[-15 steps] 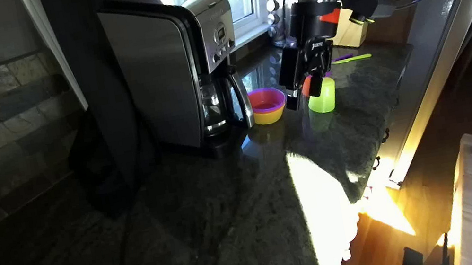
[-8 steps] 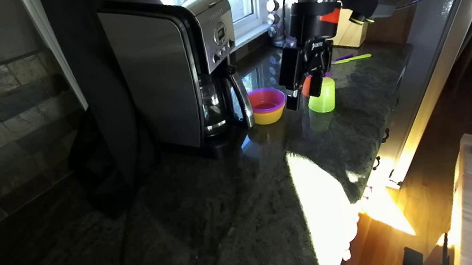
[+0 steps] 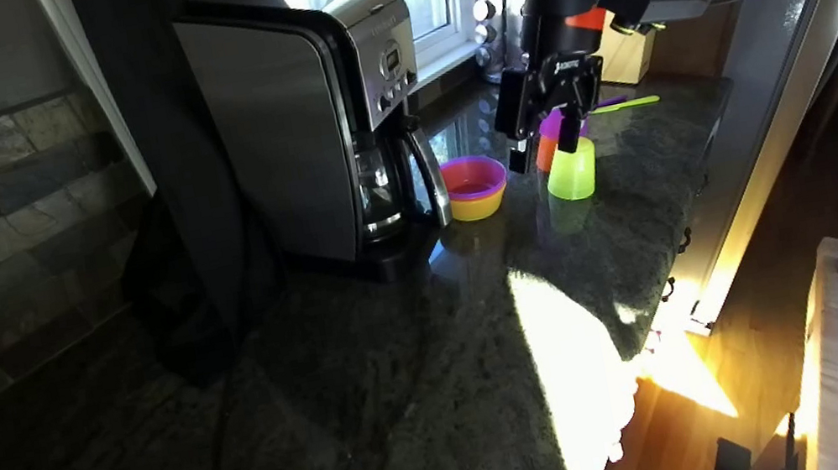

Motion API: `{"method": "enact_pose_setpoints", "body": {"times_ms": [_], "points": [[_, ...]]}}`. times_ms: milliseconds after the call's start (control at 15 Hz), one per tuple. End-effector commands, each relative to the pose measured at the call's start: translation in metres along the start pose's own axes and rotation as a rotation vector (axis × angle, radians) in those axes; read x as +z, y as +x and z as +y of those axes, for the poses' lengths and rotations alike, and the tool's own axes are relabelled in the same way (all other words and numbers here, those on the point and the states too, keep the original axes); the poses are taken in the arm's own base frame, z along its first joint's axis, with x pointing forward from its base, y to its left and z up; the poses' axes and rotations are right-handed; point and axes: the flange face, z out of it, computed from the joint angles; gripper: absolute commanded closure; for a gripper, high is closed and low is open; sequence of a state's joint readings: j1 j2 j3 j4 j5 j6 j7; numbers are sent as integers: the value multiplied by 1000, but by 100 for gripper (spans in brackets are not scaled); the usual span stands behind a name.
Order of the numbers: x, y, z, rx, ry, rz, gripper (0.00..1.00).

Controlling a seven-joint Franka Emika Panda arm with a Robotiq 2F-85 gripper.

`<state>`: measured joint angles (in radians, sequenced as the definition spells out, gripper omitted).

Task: Pick up the purple and yellow cup and place on the orange cup

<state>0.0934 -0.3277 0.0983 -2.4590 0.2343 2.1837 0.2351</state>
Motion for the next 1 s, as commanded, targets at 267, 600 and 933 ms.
{"method": "enact_pose_setpoints", "body": {"times_ms": [267,600,933], "points": [[-48,16,65,285,-148,203,0],[-69,17,96,213,-378,267,0],[-72,22,110,185,-414,280,0]]}}
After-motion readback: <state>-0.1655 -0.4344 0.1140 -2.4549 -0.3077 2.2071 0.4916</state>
